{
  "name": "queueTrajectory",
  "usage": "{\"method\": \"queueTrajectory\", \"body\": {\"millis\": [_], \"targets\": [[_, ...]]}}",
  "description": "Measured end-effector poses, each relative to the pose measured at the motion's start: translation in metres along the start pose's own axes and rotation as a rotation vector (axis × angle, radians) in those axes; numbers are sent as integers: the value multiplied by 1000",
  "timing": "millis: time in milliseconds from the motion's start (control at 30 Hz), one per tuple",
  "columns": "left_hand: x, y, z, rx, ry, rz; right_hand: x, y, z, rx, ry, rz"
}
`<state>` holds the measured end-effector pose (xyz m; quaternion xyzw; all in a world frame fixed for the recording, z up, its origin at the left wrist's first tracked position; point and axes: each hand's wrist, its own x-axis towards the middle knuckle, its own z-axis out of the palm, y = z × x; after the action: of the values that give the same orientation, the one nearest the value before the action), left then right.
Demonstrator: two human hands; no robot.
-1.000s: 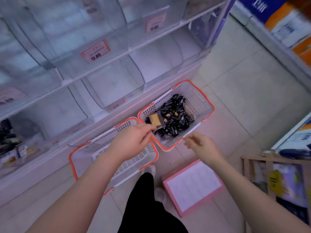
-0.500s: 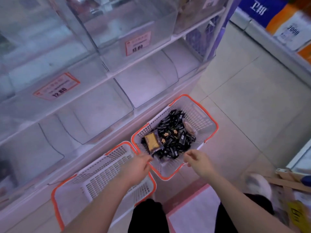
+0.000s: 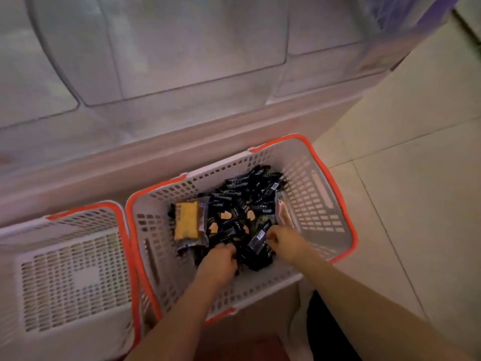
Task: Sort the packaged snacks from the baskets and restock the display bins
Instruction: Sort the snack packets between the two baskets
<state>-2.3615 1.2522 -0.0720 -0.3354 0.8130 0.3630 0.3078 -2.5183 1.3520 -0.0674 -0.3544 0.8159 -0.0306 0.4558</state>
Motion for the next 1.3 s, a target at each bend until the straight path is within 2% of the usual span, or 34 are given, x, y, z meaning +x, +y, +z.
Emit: {"method": "queueTrajectory", "body": {"millis": [167,267,333,433,533,667,767,900,967,1000,1100,1200,1300], "targets": [[54,-30,46,-36,56,-172,79,16,33,-463,-231,-264],[64,-40,60,-148,173,-141,97,17,40,-686,-283,-353],[63,-48,64,-35,277,-54,99,17,42,-775,-254,-377],[64,-61,68,232,365,145,95,22,46,-738,-195,-326],[71,-66,70,429,336,311,84,27,48,-666,-134,-231],[76,-58,71,501,344,383,60,31,52,-600,31,-184],[71,-53,66,349,394,383,43,28,47,-310,223,-141],[42,-52,61,-294,549,306,36,32,40,159,433,-41],[30,-48,62,-587,553,217,34,41,43,296,409,-14],[26,-46,64,-633,517,195,33,47,46,285,344,15],[26,-40,70,-407,330,263,32,59,52,166,131,87],[37,-37,74,-112,160,333,39,57,52,25,11,-13],[49,-32,75,152,112,356,50,61,59,-230,-51,-117]]}}
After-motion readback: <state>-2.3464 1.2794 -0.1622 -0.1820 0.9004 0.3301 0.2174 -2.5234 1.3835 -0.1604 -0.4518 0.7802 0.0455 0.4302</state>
